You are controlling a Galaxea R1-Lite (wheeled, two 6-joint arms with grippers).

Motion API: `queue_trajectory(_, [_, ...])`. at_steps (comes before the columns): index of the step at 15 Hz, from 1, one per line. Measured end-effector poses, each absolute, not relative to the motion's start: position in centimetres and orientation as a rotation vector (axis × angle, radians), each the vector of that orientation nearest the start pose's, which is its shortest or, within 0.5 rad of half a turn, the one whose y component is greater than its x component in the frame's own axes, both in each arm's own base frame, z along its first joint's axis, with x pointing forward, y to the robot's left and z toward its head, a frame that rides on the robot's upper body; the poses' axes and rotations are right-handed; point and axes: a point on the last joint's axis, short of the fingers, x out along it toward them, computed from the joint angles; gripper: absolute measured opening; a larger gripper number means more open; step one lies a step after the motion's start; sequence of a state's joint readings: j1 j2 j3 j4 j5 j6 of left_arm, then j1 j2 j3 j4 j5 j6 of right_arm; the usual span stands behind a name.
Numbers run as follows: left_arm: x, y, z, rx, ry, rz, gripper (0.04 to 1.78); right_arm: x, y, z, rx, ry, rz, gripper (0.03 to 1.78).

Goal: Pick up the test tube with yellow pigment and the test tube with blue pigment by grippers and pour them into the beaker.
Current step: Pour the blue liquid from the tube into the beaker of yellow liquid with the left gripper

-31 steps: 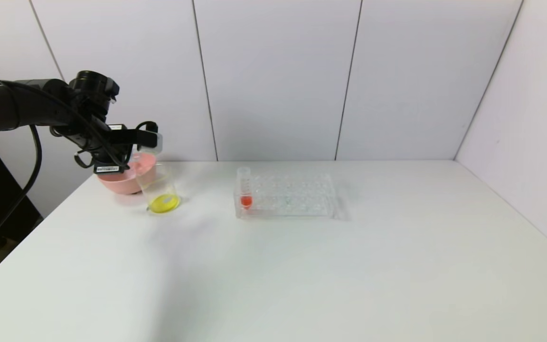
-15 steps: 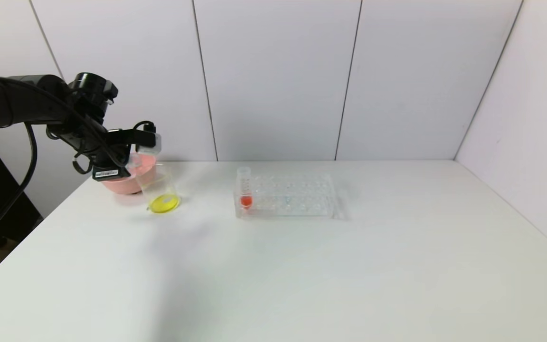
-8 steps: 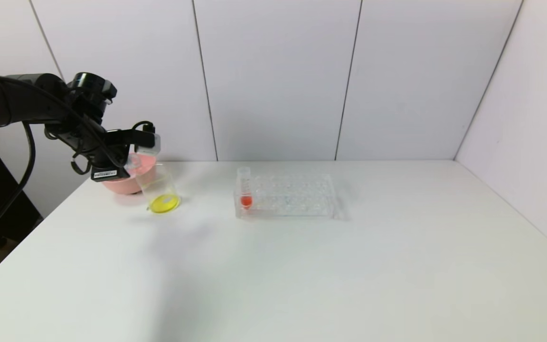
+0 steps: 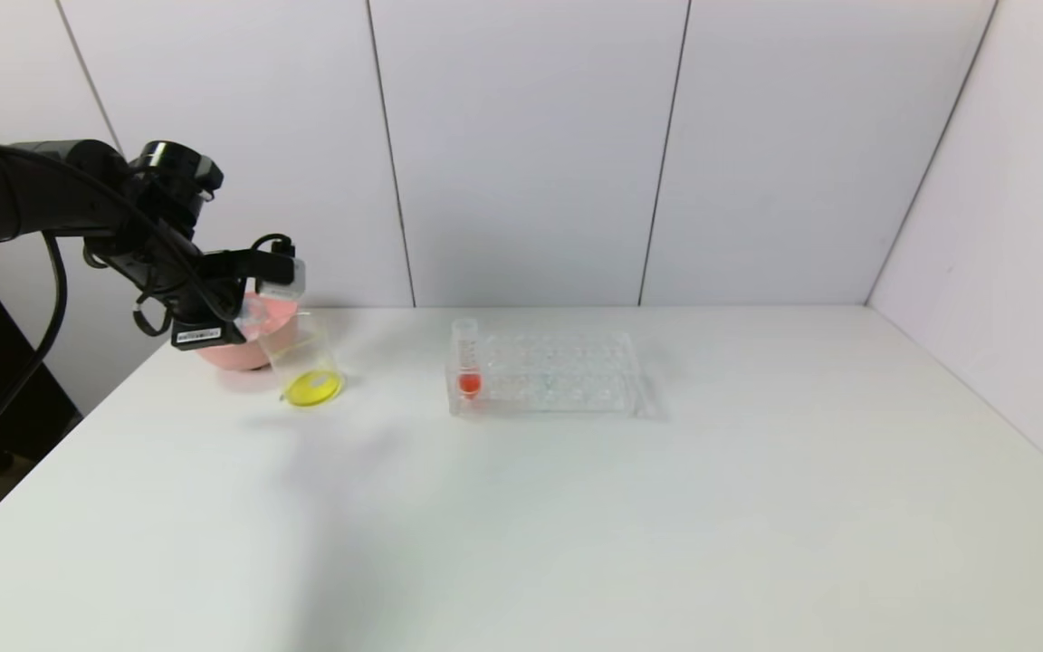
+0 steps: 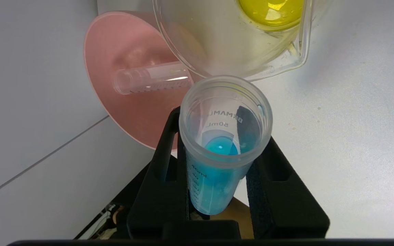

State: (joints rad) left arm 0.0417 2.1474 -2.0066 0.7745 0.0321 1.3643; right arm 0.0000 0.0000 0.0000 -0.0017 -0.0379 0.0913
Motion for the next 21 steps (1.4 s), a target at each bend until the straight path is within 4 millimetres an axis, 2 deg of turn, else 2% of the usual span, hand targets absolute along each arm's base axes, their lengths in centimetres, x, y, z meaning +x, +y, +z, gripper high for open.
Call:
queue_trajectory(7, [40.23, 1.8, 21.79, 1.23, 0.877, -0.594, 0.49, -2.28, -0.09, 7.57, 0.092, -0.003, -0.038, 1.77])
queue_trajectory(11, [40.12, 1.87, 21.87, 1.216, 0.907, -0.555, 0.49, -2.28, -0.09, 7.57, 0.091, -0.004, -0.038, 1.77])
queue_trajectory(21, [40.55, 1.48, 21.2, 1.207, 0.951, -0.513, 0.49, -2.28, -0.09, 7.58, 0.09, -0.004, -0.035, 1.77])
